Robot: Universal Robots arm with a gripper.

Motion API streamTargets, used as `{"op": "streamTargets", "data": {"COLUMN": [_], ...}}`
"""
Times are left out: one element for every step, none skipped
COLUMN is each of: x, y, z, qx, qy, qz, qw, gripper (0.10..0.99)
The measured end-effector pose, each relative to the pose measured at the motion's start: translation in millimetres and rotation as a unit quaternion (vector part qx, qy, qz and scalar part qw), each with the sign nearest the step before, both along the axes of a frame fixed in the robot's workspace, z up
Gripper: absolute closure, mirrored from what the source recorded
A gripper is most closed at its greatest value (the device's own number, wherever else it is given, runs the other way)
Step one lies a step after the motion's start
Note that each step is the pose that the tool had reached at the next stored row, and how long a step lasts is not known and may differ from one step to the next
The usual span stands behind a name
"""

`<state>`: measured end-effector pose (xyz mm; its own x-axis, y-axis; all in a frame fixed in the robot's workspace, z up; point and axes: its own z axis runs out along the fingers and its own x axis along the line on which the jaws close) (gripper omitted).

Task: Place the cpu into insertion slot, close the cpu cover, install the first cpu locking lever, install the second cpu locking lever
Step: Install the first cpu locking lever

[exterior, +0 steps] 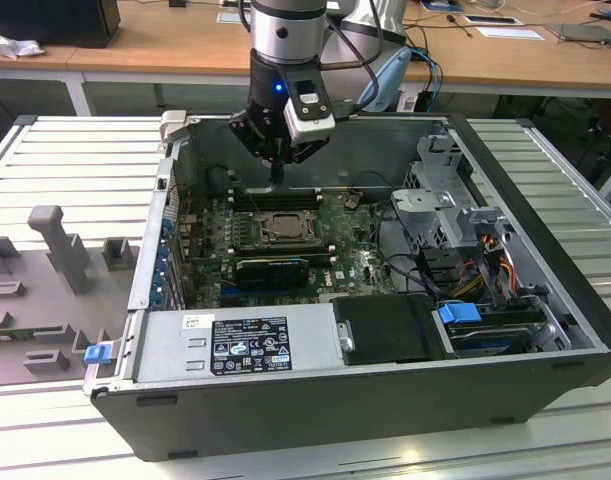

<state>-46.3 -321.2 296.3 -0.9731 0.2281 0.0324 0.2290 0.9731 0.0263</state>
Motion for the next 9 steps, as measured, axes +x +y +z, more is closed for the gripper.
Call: {"op": "streamTargets", "data": {"x": [-0.1,-0.2,-0.2,-0.3,-0.4,-1.0,-1.4,-2.1,-2.9], "y": [0.0,0.0,0.0,0.0,0.0,0.0,0.0,0.0,0.0], "z": [0.0,0.0,0.0,0.0,-0.1,-0.1,-0.3,-0.6,-1.1], "qx": [0.0,0.0,0.0,0.0,0.0,0.0,0.0001,0.0001,0.0001], "qy": [0.0,0.0,0.0,0.0,0.0,0.0,0.0,-0.0001,-0.0003], "qz": [0.0,0.0,0.0,0.0,0.0,0.0,0.0,0.0,0.0], "qw": [1.0,1.0,1.0,1.0,1.0,1.0,1.0,1.0,1.0], "gripper": [0.98,0.98,0.98,0.98,0.98,0.98,0.98,0.98,0.98]}}
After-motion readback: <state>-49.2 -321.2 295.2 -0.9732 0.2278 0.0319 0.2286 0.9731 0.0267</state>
